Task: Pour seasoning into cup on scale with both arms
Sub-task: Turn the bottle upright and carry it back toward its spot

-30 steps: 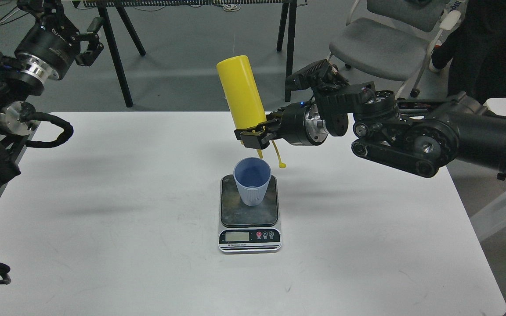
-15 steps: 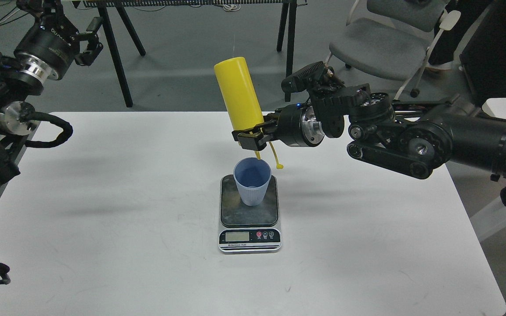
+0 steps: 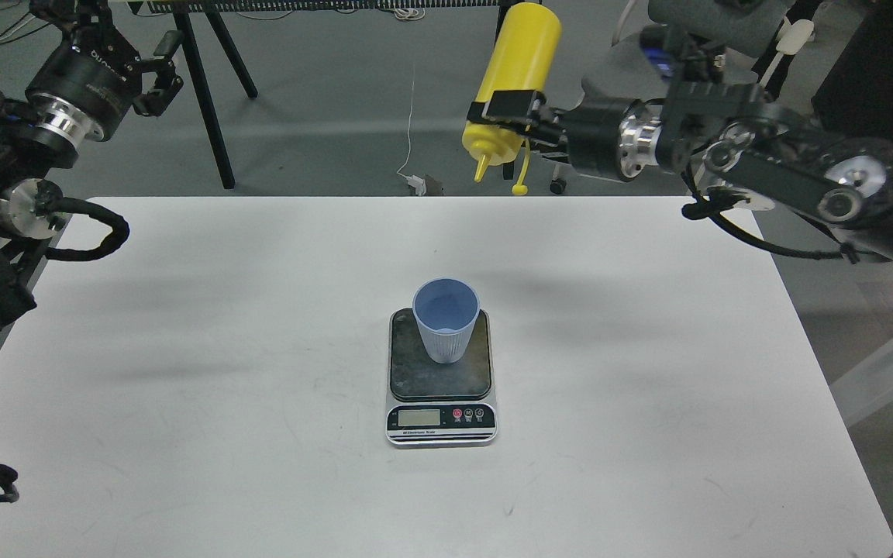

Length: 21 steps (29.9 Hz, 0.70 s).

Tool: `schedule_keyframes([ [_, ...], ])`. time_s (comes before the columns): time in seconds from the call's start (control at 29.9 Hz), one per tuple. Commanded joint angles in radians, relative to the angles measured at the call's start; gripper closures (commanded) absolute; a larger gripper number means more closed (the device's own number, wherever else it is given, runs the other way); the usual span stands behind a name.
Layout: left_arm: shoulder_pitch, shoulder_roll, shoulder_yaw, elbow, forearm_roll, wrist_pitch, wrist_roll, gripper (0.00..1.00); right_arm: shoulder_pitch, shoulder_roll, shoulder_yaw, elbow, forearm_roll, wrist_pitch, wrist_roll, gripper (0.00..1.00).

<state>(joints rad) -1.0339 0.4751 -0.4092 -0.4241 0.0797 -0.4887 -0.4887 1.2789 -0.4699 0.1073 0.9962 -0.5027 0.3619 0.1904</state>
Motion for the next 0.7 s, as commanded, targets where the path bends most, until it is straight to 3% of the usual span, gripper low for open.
schedule_keyframes([
  [0.0, 0.0, -0.001, 0.001, 0.001, 0.002, 0.0, 0.0, 0.03, -0.172, -0.082, 0.155, 0.015, 0.322, 0.127, 0.008, 0.71],
  [0.13, 0.0, -0.006, 0.003, 0.001, 0.009, 0.0, 0.0, 0.03, -0.375, -0.119, 0.302, 0.012, 0.664, 0.127, -0.037, 0.7],
  [0.27, -0.003, -0.024, 0.006, 0.001, 0.011, 0.0, 0.0, 0.03, -0.515, -0.131, 0.368, 0.067, 0.82, 0.127, -0.034, 0.7],
  [0.47, -0.003, -0.021, 0.009, 0.001, 0.012, 0.0, 0.0, 0.03, -0.798, -0.133, 0.575, 0.263, 0.918, 0.127, 0.007, 0.7],
  [0.67, -0.002, -0.007, 0.015, 0.001, 0.012, 0.0, 0.0, 0.03, -1.056, -0.122, 0.73, 0.393, 0.918, 0.127, 0.086, 0.7],
])
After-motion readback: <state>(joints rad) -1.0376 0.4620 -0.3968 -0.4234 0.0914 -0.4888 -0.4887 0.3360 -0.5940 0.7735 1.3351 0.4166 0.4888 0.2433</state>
